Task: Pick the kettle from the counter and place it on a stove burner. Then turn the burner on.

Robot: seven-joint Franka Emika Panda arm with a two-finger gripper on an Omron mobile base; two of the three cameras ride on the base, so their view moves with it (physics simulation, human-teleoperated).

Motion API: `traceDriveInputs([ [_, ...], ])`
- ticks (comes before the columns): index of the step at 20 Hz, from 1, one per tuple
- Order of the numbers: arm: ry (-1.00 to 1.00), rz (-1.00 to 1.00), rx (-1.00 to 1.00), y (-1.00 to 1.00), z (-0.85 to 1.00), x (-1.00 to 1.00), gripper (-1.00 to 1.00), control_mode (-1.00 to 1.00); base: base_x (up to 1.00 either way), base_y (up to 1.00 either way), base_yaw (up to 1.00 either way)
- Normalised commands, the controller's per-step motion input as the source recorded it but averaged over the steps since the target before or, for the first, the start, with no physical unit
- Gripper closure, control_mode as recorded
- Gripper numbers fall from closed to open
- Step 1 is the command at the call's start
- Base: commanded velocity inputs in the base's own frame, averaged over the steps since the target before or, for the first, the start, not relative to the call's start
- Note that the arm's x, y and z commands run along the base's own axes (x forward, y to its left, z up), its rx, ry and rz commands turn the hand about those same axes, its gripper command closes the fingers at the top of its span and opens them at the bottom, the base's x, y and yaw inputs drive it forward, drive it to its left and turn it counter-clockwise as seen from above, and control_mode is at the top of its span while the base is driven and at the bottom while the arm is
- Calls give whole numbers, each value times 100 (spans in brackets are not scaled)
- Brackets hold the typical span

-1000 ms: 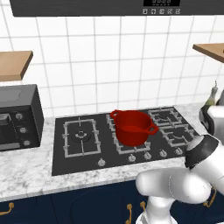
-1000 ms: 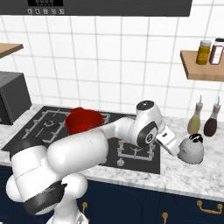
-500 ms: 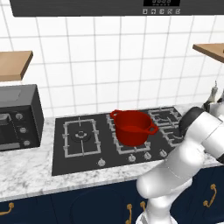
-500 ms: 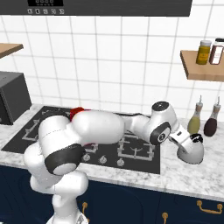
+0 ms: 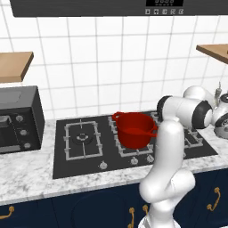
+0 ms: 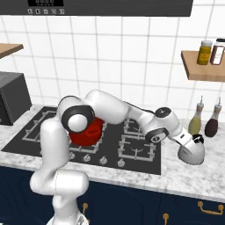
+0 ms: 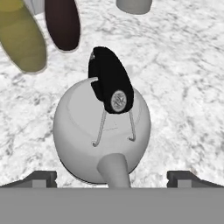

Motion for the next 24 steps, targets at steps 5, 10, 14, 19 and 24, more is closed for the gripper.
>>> traceDriveInputs([
  [5, 0, 0, 9, -50, 0, 19, -100, -100, 0, 0, 0],
  [10, 0, 0, 8, -20, 0, 36, -100, -100, 0, 0, 0],
  [14, 0, 0, 3, 0, 0, 45, -100, -100, 0, 0, 0],
  [19, 0, 0, 2, -1, 0, 33, -100, -100, 0, 0, 0],
  [24, -1, 0, 0, -2, -13, 26, 100, -100, 0, 0, 0],
])
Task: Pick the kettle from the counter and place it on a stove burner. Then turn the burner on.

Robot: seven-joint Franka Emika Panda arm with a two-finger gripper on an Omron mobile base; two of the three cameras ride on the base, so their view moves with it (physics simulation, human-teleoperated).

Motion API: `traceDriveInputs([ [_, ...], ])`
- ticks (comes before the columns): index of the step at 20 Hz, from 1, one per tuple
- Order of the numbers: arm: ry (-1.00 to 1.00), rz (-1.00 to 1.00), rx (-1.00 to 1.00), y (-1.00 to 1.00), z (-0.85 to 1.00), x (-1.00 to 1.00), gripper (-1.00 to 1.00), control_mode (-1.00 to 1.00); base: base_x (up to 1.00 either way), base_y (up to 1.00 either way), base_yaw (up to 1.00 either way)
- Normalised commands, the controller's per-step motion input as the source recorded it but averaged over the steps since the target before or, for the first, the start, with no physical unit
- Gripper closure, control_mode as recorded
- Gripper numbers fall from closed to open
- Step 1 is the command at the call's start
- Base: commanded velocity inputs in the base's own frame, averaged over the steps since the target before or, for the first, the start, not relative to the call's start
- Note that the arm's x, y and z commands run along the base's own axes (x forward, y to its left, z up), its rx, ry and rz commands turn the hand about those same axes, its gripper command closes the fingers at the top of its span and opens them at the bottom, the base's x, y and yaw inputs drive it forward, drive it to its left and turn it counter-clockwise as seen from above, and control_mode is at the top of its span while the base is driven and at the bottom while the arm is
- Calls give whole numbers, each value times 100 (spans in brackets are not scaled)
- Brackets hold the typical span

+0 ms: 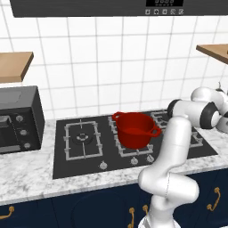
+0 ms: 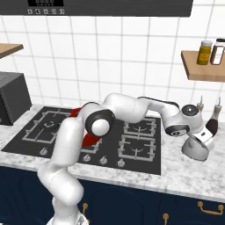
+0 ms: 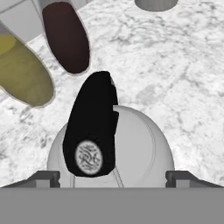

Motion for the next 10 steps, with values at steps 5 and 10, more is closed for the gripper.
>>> traceDriveInputs([
  [5, -1, 0, 0, -4, -14, 12, 100, -100, 0, 0, 0],
  [10, -1, 0, 0, -1, -6, 11, 100, -100, 0, 0, 0],
])
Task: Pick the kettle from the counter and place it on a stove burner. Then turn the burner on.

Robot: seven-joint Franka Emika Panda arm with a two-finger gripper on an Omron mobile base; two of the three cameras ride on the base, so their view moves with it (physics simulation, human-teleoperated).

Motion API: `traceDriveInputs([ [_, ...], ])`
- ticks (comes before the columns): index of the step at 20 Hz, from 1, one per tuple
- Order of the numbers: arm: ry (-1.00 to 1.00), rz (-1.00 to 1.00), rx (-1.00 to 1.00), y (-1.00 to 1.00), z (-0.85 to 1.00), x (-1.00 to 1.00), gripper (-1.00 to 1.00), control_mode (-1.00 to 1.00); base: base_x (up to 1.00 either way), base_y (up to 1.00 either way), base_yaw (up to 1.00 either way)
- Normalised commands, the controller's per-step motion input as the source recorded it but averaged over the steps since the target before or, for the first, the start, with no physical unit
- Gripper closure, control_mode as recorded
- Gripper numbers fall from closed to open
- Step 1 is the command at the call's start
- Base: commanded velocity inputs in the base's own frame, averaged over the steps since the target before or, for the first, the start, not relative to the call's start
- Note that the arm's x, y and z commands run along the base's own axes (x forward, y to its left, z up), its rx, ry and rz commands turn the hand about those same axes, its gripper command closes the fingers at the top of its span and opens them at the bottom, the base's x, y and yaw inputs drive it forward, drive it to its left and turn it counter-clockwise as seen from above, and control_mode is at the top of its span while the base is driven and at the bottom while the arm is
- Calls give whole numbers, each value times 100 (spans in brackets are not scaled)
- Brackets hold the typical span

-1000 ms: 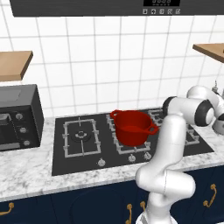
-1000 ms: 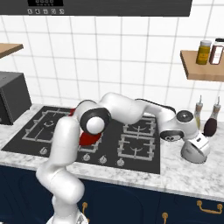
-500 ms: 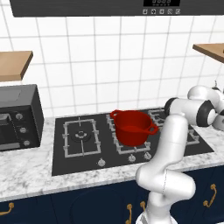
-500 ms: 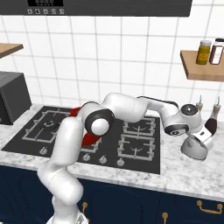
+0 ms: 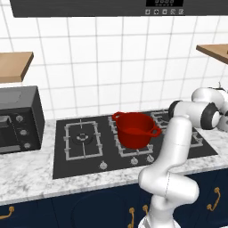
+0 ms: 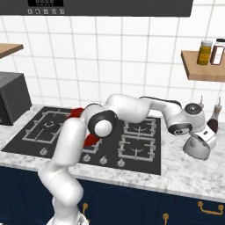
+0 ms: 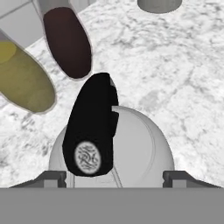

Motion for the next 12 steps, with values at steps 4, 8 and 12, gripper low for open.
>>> traceDriveInputs([
  [4, 0, 6, 0, 0, -25, 0, 100, -100, 0, 0, 0],
  [8, -10, 12, 0, 9, -8, -13, 100, -100, 0, 0, 0],
  [12, -16, 15, 0, 33, 0, -24, 100, -100, 0, 0, 0],
])
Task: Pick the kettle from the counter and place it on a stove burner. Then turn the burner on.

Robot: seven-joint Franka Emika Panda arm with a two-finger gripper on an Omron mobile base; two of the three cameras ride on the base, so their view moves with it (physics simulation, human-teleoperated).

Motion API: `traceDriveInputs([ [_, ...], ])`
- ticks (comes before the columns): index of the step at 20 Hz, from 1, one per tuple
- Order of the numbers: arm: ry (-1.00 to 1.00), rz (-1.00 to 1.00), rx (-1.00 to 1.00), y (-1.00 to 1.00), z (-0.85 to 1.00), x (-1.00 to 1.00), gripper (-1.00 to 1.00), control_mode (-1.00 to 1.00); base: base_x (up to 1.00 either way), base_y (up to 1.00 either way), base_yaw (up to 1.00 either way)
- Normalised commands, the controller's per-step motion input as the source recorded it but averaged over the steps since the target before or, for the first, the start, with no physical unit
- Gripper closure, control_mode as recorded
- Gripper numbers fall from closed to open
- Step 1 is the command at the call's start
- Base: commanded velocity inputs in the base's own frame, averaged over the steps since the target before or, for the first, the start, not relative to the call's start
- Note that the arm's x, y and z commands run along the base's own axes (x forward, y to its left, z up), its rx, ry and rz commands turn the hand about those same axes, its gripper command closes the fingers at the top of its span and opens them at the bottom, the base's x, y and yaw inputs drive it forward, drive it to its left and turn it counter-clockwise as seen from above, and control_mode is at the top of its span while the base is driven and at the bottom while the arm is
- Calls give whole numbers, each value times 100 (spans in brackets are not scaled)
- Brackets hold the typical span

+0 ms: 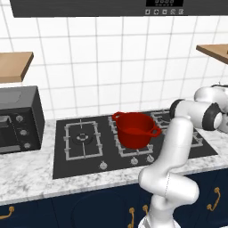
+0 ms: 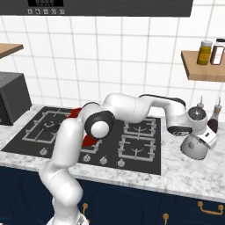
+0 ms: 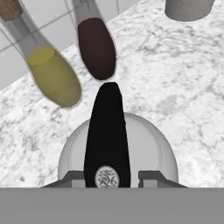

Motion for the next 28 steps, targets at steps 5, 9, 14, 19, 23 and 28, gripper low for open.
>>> traceDriveInputs([
  [5, -5, 16, 0, 40, 0, -7, 100, -100, 0, 0, 0],
  [9, 0, 11, 0, 22, 41, -26, 100, -100, 0, 0, 0],
  [14, 0, 7, -2, 10, 73, -24, 100, -100, 0, 0, 0],
  [19, 0, 8, -5, 43, 50, -15, 100, -100, 0, 0, 0],
  [23, 0, 9, -4, 62, 14, -23, 100, -100, 0, 0, 0],
  [28, 0, 8, -3, 63, 2, -29, 100, -100, 0, 0, 0],
])
